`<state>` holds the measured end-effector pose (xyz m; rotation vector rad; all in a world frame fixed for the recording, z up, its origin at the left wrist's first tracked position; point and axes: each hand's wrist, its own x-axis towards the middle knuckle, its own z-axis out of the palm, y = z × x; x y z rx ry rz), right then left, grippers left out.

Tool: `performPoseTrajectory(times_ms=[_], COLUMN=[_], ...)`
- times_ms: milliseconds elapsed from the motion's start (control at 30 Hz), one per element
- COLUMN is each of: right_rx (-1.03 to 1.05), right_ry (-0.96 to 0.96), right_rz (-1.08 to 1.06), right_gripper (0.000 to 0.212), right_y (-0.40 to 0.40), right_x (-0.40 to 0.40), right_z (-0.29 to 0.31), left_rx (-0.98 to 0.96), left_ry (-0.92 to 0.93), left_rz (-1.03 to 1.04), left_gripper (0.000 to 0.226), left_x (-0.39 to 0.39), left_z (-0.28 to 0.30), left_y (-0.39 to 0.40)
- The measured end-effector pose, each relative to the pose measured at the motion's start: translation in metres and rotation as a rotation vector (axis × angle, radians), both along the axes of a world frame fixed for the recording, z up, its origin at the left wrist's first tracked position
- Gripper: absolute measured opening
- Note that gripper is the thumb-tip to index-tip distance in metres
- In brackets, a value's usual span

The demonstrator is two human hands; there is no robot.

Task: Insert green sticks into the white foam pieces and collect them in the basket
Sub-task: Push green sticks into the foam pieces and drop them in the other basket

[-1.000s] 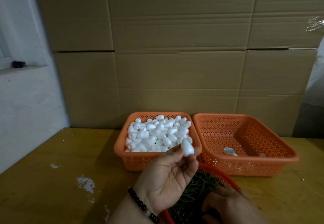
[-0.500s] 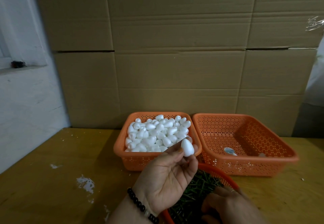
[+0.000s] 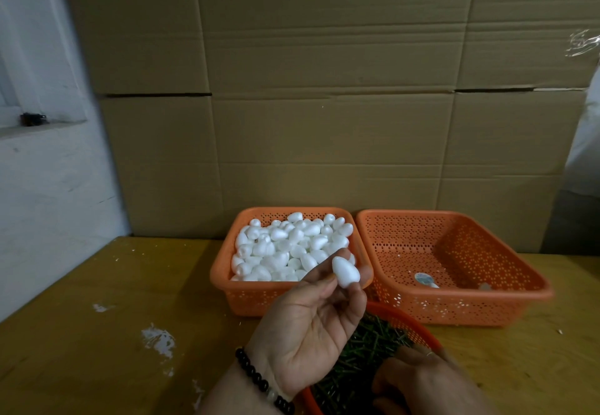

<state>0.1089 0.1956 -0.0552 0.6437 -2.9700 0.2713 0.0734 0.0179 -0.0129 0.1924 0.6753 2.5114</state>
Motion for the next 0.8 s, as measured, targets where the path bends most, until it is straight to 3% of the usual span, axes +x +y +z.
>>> performPoseTrajectory(times_ms=[567,800], right_rx=[0.012,0.009], right_ry=[-0.012,-0.018], right_rz=[0.012,0.009], right_gripper=[0.037,0.036], right_y=[0.0005,0.0], right_x=[-0.0002,-0.0003], right_z=[0.0011,0.002], left_rx=[-0.03,-0.131], left_ry=[0.047,0.094], left_rz=[0.003,0.081], left_gripper=[0.03,0.035], left_x=[0.0013,0.004], left_z=[0.0003,0.0008], left_y=[0.0021,0.0066])
